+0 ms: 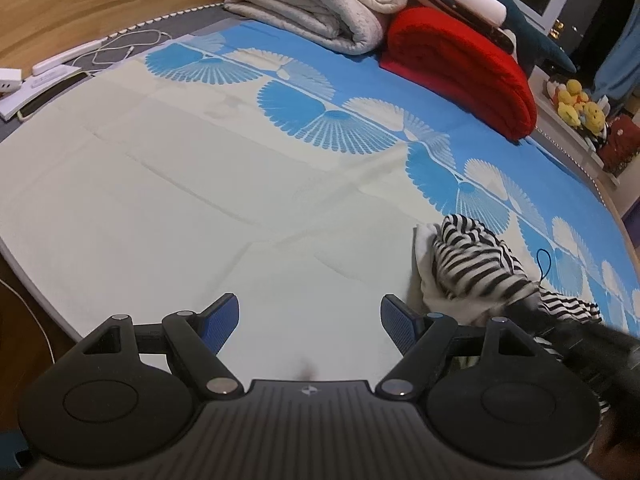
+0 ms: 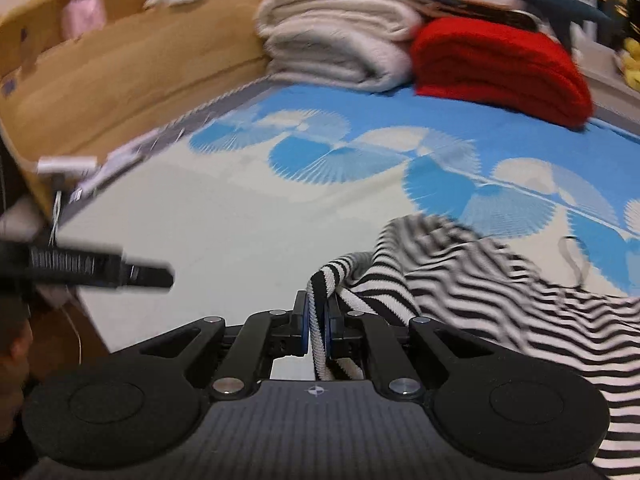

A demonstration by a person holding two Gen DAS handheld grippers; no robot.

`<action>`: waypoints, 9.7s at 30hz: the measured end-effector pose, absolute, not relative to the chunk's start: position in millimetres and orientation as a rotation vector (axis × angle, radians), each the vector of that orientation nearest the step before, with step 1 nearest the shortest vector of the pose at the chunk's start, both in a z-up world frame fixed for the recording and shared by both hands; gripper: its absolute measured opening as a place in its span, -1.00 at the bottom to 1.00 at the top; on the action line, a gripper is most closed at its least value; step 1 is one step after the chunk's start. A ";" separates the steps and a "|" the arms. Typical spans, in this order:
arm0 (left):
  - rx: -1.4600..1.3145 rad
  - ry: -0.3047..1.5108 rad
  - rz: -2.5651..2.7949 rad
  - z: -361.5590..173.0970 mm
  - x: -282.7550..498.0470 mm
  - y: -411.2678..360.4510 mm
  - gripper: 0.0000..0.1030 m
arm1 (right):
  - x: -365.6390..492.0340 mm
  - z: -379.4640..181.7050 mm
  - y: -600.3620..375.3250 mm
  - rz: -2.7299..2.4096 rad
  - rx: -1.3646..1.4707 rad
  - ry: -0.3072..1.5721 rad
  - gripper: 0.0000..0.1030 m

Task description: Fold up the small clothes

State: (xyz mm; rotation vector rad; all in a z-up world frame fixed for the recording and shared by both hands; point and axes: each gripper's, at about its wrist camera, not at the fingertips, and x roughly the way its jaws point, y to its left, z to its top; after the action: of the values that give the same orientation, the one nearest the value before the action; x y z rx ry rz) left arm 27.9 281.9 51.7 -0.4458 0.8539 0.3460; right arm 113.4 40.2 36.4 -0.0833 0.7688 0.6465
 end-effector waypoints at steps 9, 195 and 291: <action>-0.396 0.871 0.287 52.5 49.6 239.9 0.60 | 136.5 83.5 -120.4 0.446 0.235 0.667 -0.88; -0.221 1.153 -0.132 0.3 274.2 45.9 0.24 | 289.3 -24.2 -276.4 0.153 0.344 0.922 0.03; -0.113 0.827 0.060 31.1 88.2 5.2 0.99 | 85.4 29.0 -184.5 0.150 -0.054 0.702 0.43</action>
State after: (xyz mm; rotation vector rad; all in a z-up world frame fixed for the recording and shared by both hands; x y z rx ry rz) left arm 88.2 5.2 31.1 -0.1133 0.8274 0.0601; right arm 85.4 -184.5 29.0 -0.0541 0.7025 0.1498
